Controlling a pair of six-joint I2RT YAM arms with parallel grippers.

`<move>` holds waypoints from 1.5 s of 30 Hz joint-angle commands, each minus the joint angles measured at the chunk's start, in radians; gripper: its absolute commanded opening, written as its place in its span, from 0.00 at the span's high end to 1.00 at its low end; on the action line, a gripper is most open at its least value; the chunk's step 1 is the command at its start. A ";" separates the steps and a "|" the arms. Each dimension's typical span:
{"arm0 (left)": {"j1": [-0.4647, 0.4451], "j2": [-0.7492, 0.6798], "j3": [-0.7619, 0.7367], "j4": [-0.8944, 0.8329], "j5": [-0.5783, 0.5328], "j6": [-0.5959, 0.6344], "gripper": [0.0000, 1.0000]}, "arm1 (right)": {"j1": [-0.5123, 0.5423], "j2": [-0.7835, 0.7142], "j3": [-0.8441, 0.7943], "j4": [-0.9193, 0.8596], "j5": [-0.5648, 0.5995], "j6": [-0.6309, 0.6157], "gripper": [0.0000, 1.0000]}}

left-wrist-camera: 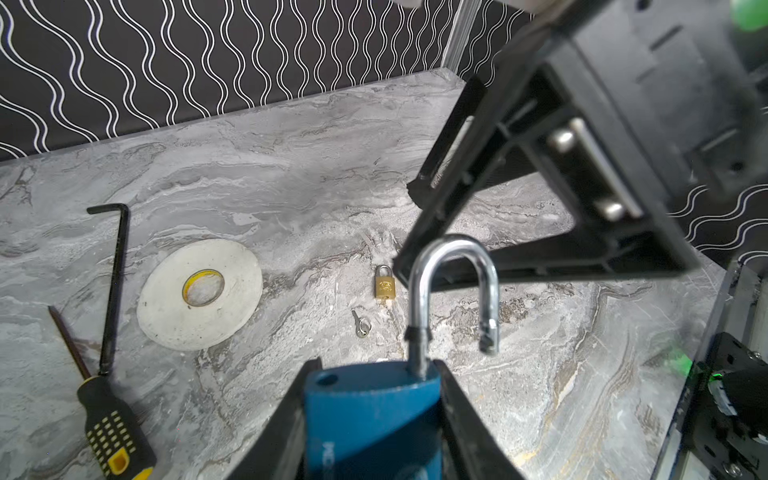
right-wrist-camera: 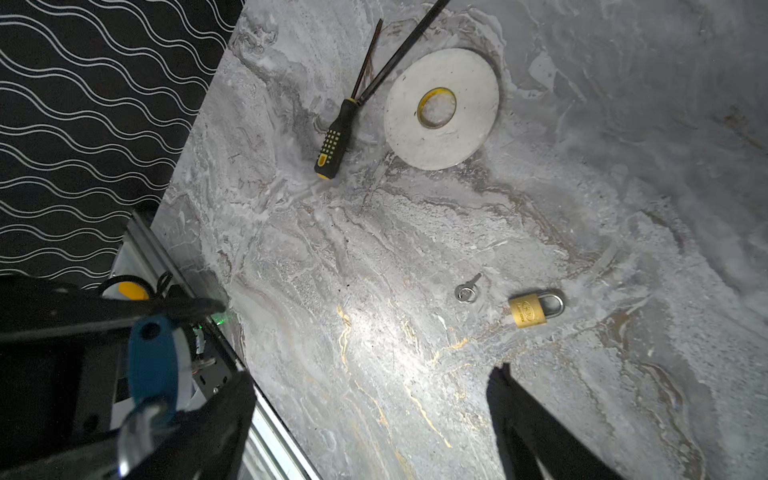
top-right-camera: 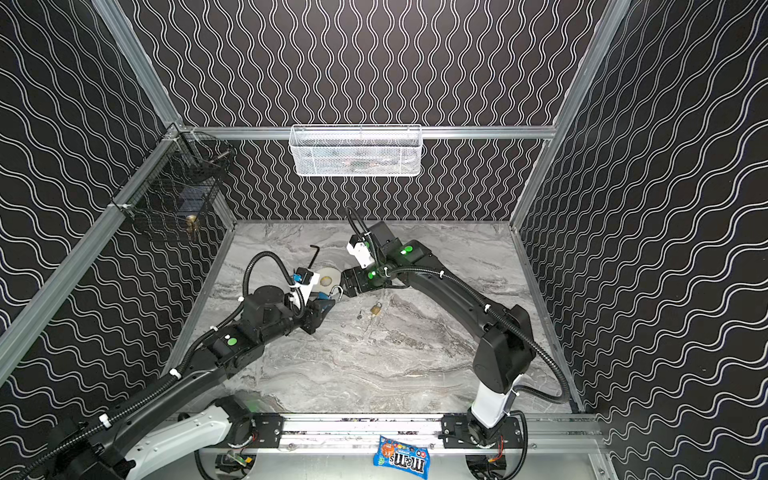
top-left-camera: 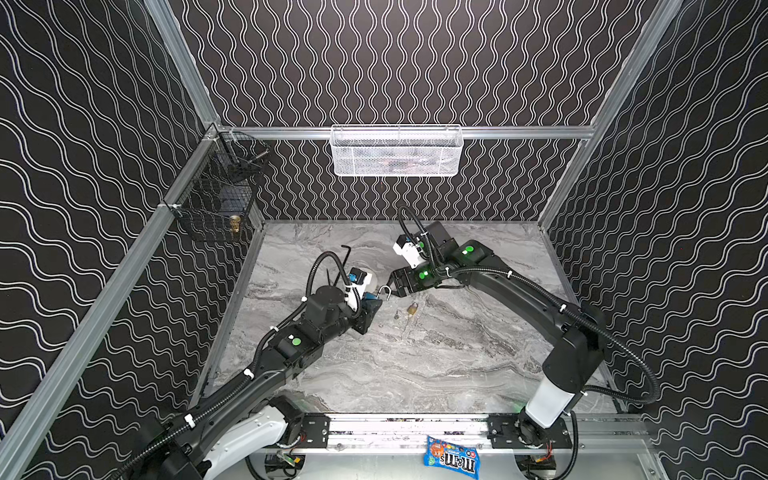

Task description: Unlock with the key

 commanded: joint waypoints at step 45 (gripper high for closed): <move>-0.079 0.616 0.095 -0.360 -0.271 -0.270 0.79 | -0.123 -0.318 -0.757 0.561 -0.008 0.310 0.11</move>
